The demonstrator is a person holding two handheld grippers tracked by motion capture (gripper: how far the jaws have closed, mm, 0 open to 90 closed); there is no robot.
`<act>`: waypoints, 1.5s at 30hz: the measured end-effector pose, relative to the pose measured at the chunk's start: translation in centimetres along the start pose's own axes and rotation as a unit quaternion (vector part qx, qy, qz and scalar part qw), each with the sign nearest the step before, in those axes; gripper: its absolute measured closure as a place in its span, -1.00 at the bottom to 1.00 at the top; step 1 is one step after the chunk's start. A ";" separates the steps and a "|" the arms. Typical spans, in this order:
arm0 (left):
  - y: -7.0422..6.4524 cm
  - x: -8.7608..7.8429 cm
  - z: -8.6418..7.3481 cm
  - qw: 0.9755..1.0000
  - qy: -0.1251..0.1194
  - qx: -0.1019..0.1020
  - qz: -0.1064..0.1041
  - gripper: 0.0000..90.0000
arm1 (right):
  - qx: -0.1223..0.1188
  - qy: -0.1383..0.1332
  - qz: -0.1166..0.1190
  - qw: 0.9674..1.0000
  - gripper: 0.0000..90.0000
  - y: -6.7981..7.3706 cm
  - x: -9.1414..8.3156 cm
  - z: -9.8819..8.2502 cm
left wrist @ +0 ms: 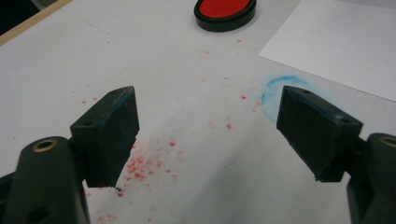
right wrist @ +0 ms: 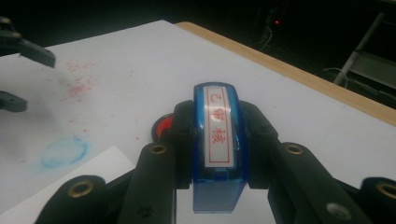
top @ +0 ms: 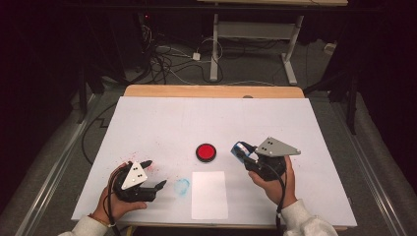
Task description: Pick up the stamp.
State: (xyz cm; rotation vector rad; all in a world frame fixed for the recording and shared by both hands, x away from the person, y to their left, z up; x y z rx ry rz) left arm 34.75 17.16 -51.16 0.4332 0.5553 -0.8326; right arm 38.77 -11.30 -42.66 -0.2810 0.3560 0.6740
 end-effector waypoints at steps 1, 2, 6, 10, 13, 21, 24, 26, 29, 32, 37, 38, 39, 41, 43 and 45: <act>0.0 0.0 0.0 1.000 0.000 0.000 0.000 -0.55 | -0.004 -0.003 0.007 1.000 0.56 0.5 -0.1 0.1; 0.0 0.0 0.0 1.000 0.000 0.000 0.001 -0.55 | -0.004 -0.003 0.007 1.000 0.56 0.5 -0.1 0.1; 0.0 -0.1 0.2 1.000 -0.004 -0.001 0.002 -0.55 | -0.010 -0.003 0.021 1.000 0.56 1.2 -0.2 0.2; -0.2 0.0 0.3 1.000 -0.006 0.008 0.000 -0.55 | -0.016 -0.002 0.036 0.999 0.56 1.9 -0.2 0.2; -0.4 0.2 0.3 1.000 -0.003 0.005 -0.006 -0.55 | -0.021 -0.004 0.048 0.999 0.56 2.4 -0.2 0.3; -1.0 0.5 0.3 1.000 0.004 0.015 -0.021 -0.55 | -0.029 -0.003 0.074 0.997 0.56 3.4 -0.1 0.3; -1.1 0.6 0.4 0.999 0.003 0.017 -0.028 -0.55 | -0.036 0.000 0.080 0.996 0.56 3.8 -0.1 0.2; -1.3 0.6 0.3 0.999 0.004 0.019 -0.032 -0.55 | -0.041 0.002 0.091 0.995 0.56 4.3 0.0 0.1; -1.5 0.5 0.3 0.999 0.003 0.020 -0.041 -0.55 | -0.045 0.005 0.103 0.994 0.56 4.8 0.1 0.1; -1.6 0.4 0.3 0.999 0.000 0.017 -0.046 -0.55 | -0.046 0.008 0.113 0.992 0.56 5.2 0.4 0.0; -1.5 0.3 0.9 1.000 -0.007 0.008 -0.026 -0.55 | -0.032 0.006 0.114 0.993 0.56 5.5 0.7 -0.1; -1.6 0.4 1.2 1.000 -0.009 0.008 -0.023 -0.55 | -0.023 0.004 0.113 0.993 0.56 5.5 0.8 0.0; -1.9 0.5 1.5 1.000 -0.010 0.010 -0.019 -0.55 | -0.015 0.002 0.105 0.994 0.56 5.4 0.9 0.0; -2.6 0.9 2.1 1.000 -0.013 0.016 -0.015 -0.55 | 0.006 0.000 0.101 0.995 0.56 5.4 1.1 0.1; -3.3 1.3 2.8 0.999 -0.016 0.026 -0.009 -0.55 | 0.019 -0.001 0.089 0.996 0.56 5.4 1.4 0.1; -4.0 1.6 3.7 0.999 -0.028 0.024 -0.014 -0.55 | 0.028 -0.004 0.077 0.997 0.56 5.6 1.6 0.1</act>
Point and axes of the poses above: each handheld gripper's, and its own axes: x roughly forward along the jaws, z roughly out of its top, y roughly to its left, the point moved 9 cm from there along x, roughly forward along the jaws, and after that the axes turned 4 degrees about -z, right-handed, at the moved point
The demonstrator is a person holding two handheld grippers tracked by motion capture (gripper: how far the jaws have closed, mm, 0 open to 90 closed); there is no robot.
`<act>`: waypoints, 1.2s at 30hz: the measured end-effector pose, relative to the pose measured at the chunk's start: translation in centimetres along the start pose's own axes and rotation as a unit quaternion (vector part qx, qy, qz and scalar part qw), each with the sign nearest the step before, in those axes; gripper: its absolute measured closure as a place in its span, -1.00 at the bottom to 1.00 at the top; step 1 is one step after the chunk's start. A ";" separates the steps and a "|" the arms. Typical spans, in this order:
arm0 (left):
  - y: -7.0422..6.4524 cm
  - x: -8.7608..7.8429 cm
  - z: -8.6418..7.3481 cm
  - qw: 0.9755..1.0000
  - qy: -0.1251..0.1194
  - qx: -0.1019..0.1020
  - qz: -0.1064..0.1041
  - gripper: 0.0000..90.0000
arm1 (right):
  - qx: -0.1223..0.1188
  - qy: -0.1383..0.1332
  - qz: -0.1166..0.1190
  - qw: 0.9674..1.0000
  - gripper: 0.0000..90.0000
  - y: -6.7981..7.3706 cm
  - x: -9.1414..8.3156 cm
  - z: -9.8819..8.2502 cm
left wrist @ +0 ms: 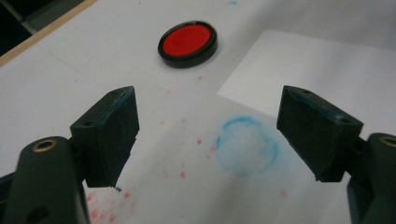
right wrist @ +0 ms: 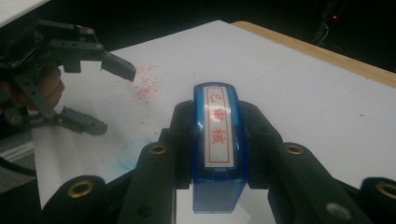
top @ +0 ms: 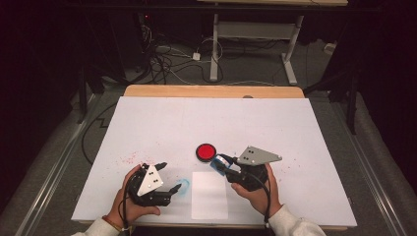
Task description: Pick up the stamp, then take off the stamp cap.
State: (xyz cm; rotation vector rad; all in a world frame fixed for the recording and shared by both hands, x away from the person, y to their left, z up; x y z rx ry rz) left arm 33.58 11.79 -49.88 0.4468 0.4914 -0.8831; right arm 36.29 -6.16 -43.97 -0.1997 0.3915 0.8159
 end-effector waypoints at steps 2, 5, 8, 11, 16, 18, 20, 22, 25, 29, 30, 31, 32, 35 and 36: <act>-0.5 0.5 0.8 1.000 -0.005 0.005 -0.002 -0.55 | 0.004 -0.002 -0.008 1.000 0.56 0.1 0.1 0.0; -1.0 1.6 1.8 1.000 -0.015 0.004 -0.010 -0.55 | 0.023 -0.008 -0.024 0.999 0.56 0.4 0.6 0.1; -1.7 3.0 2.8 1.000 -0.018 0.006 -0.021 -0.55 | 0.033 -0.012 -0.034 0.999 0.56 0.3 0.9 0.2; -2.1 4.4 3.7 1.000 -0.018 0.008 -0.024 -0.54 | 0.048 -0.019 -0.049 0.997 0.56 0.2 1.3 0.3; -1.7 5.9 4.9 0.999 -0.023 -0.009 -0.020 -0.54 | 0.057 -0.018 -0.052 0.997 0.56 0.7 2.2 0.4; -1.7 6.3 5.3 0.999 -0.026 -0.018 -0.027 -0.54 | 0.060 -0.017 -0.049 0.997 0.56 0.9 2.3 0.3; -1.7 6.7 5.6 0.999 -0.025 -0.016 -0.025 -0.53 | 0.061 -0.018 -0.052 0.997 0.56 0.9 2.2 0.3; -2.0 6.9 5.9 0.999 -0.028 -0.016 -0.027 -0.50 | 0.064 -0.026 -0.055 0.996 0.56 0.9 2.0 0.7; -2.3 6.9 6.6 0.999 -0.044 -0.011 -0.020 -0.42 | 0.070 -0.032 -0.059 0.995 0.56 0.9 1.9 0.9; -2.4 6.7 6.9 0.998 -0.054 -0.008 -0.015 -0.31 | 0.079 -0.029 -0.058 0.995 0.56 0.9 1.9 0.7; -2.4 6.8 6.9 0.999 -0.053 -0.004 -0.011 -0.22 | 0.083 -0.030 -0.059 0.994 0.56 0.9 1.9 0.7; -2.5 6.8 6.9 0.998 -0.056 0.003 -0.011 -0.19 | 0.085 -0.030 -0.058 0.994 0.56 0.9 1.8 0.7; -2.5 6.8 6.9 0.998 -0.056 0.003 -0.011 -0.17 | 0.085 -0.030 -0.058 0.994 0.56 0.9 1.8 0.7; -2.7 6.9 6.8 0.999 -0.053 0.013 -0.008 -0.16 | 0.092 -0.034 -0.060 0.993 0.56 0.6 1.5 0.8; -2.7 7.0 6.8 0.999 -0.051 0.015 -0.008 -0.16 | 0.095 -0.033 -0.060 0.993 0.56 0.5 1.4 0.8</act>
Point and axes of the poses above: each handheld gripper's, and its own axes: x roughly forward along the jaws, z roughly out of its top, y roughly to its left, the point moved 9 cm from there along x, roughly forward along the jaws, and after that the axes turned 4 degrees about -z, right-handed, at the moved point
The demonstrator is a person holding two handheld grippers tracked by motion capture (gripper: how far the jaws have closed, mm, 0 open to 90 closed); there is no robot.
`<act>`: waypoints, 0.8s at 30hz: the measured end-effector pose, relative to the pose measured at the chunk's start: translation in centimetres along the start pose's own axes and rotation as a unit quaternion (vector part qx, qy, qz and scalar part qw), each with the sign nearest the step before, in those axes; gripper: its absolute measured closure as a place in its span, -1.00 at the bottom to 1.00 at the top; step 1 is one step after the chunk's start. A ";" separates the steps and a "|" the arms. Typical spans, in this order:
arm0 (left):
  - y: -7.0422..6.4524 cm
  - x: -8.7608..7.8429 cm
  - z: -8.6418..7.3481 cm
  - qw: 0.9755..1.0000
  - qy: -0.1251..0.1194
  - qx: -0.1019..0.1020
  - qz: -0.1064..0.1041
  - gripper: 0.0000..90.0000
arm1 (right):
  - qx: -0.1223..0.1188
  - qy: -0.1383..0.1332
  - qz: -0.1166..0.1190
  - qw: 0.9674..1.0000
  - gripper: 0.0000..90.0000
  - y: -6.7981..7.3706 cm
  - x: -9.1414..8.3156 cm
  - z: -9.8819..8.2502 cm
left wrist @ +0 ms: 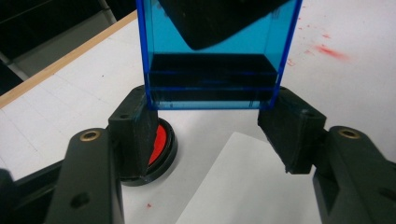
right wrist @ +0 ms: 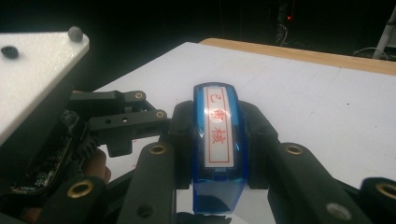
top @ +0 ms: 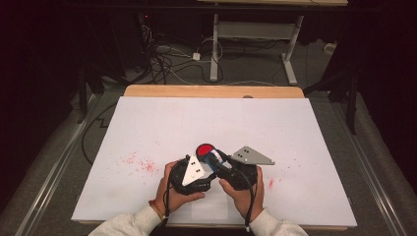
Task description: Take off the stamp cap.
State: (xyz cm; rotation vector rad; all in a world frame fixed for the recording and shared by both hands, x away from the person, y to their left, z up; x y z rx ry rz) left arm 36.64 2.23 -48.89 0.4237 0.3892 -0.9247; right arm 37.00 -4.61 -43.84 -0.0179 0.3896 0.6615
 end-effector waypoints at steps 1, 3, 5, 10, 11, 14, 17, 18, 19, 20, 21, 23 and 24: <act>0.0 0.0 0.0 1.000 0.001 0.001 0.001 -0.14 | 0.001 0.000 0.000 1.000 0.56 0.0 0.0 0.0; 0.0 0.0 0.0 1.000 0.002 0.001 0.001 -0.14 | 0.002 0.000 -0.001 1.000 0.56 0.0 0.0 -0.1; 0.1 0.1 -0.1 1.000 0.003 0.002 -0.001 -0.14 | 0.002 0.001 -0.002 1.000 0.56 0.0 0.1 -0.1; 0.1 0.1 -0.1 1.000 0.003 0.004 -0.003 -0.13 | 0.004 0.001 -0.009 1.000 0.56 0.1 0.1 -0.2; 0.1 0.2 -0.1 1.000 0.005 0.007 -0.002 -0.13 | 0.002 0.001 -0.009 1.000 0.56 0.1 0.1 -0.2; 0.1 0.2 -0.2 1.000 0.007 0.011 -0.002 -0.14 | 0.003 0.004 -0.008 1.000 0.56 0.2 0.2 -0.3; 0.1 0.3 -0.3 1.000 0.005 0.015 -0.006 -0.14 | 0.004 0.007 -0.008 1.000 0.56 0.3 0.2 -0.4; 0.1 0.3 -0.3 1.000 0.005 0.015 -0.006 -0.14 | 0.004 0.007 -0.007 1.000 0.56 0.3 0.2 -0.4; 0.1 0.3 -0.3 1.000 0.005 0.015 -0.006 -0.14 | 0.003 0.007 -0.008 1.000 0.56 0.3 0.2 -0.4; 0.0 0.3 -0.3 1.000 0.004 0.014 -0.008 -0.14 | 0.002 0.009 -0.008 1.000 0.56 0.3 0.2 -0.4; 0.0 0.3 -0.3 1.000 0.005 0.015 -0.010 -0.14 | 0.001 0.009 -0.008 1.000 0.56 0.3 0.2 -0.4; 0.0 0.3 -0.3 1.000 0.004 0.013 -0.010 -0.13 | 0.002 0.009 -0.008 1.000 0.56 0.3 0.2 -0.4; 0.0 0.3 -0.3 1.000 0.004 0.015 -0.009 -0.13 | 0.002 0.008 -0.008 1.000 0.56 0.3 0.2 -0.4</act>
Point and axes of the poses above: each handheld gripper's, and its own axes: x roughly forward along the jaws, z roughly out of its top, y roughly to its left, the point moved 9 cm from there along x, roughly forward along the jaws, and after that the axes turned 4 degrees about -z, right-handed, at the moved point
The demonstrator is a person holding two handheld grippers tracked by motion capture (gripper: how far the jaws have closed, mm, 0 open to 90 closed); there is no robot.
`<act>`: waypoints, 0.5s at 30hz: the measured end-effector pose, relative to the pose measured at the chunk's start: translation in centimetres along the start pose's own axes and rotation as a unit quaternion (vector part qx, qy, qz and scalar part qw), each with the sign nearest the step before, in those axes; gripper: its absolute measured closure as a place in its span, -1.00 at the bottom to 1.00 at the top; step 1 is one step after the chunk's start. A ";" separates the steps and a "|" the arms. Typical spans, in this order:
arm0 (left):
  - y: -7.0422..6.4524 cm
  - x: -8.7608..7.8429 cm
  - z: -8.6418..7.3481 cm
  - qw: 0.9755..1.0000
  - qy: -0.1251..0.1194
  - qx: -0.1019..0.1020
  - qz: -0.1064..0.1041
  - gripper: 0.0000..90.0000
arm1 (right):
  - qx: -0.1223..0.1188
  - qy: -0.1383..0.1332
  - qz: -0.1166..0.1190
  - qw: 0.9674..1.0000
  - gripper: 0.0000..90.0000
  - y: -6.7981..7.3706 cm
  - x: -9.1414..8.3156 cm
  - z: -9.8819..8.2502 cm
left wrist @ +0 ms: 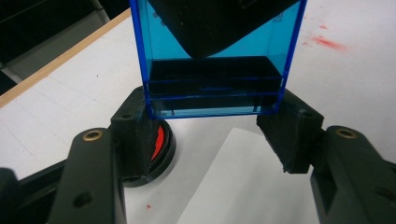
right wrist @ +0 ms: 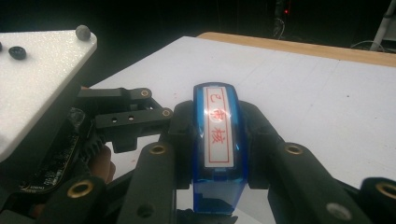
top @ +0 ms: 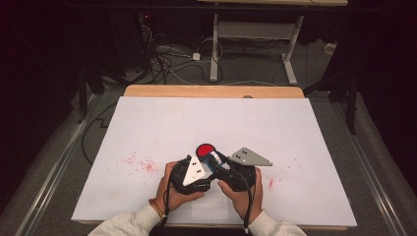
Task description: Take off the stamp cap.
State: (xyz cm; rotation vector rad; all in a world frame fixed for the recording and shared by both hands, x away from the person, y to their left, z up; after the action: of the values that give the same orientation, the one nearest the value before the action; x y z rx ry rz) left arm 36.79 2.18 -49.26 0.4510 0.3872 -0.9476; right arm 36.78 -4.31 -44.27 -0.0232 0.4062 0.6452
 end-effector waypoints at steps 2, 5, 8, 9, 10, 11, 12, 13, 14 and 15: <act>0.0 0.0 0.0 1.000 -0.003 -0.001 -0.003 -0.13 | 0.000 -0.001 0.001 1.000 0.56 0.0 0.0 0.0; 0.0 0.0 0.0 1.000 -0.003 0.002 -0.001 -0.13 | 0.001 -0.001 0.002 1.000 0.56 0.0 0.0 0.0; 0.0 -0.1 0.0 1.000 -0.003 0.007 0.000 -0.13 | 0.001 -0.001 0.004 1.000 0.56 0.0 -0.1 0.0; 0.0 -0.1 -0.1 1.000 -0.002 0.008 0.000 -0.13 | 0.001 -0.001 0.004 1.000 0.56 0.0 -0.1 0.0; 0.0 -0.1 -0.1 1.000 -0.001 0.011 0.002 -0.13 | 0.001 -0.001 0.004 1.000 0.56 0.0 -0.1 -0.1; 0.0 0.0 -0.1 1.000 -0.002 0.011 0.003 -0.13 | 0.002 -0.001 0.005 1.000 0.56 0.0 -0.1 -0.1; -0.1 -0.1 -0.1 1.000 -0.003 0.011 0.002 -0.13 | 0.003 0.000 0.005 1.000 0.56 0.0 -0.1 -0.1; -0.1 -0.1 -0.1 1.000 -0.003 0.011 0.002 -0.13 | 0.003 0.000 0.006 1.000 0.56 0.0 -0.1 -0.1; -0.1 -0.1 -0.1 1.000 -0.003 0.010 0.000 -0.13 | 0.004 0.000 0.006 1.000 0.56 0.0 -0.1 -0.1; -0.1 -0.1 -0.1 1.000 -0.003 0.010 0.000 -0.13 | 0.006 0.000 0.008 1.000 0.56 0.0 -0.1 -0.1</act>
State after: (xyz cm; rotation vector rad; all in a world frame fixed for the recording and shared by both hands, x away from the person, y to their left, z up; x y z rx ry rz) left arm 36.65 2.24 -49.28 0.4670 0.3730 -0.9524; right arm 36.62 -4.38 -44.30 -0.0092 0.4099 0.6579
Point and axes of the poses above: each handheld gripper's, and its own axes: x roughly forward along the jaws, z roughly out of its top, y roughly to its left, the point moved 9 cm from there along x, roughly forward along the jaws, and after that the axes turned 4 degrees about -z, right-handed, at the moved point
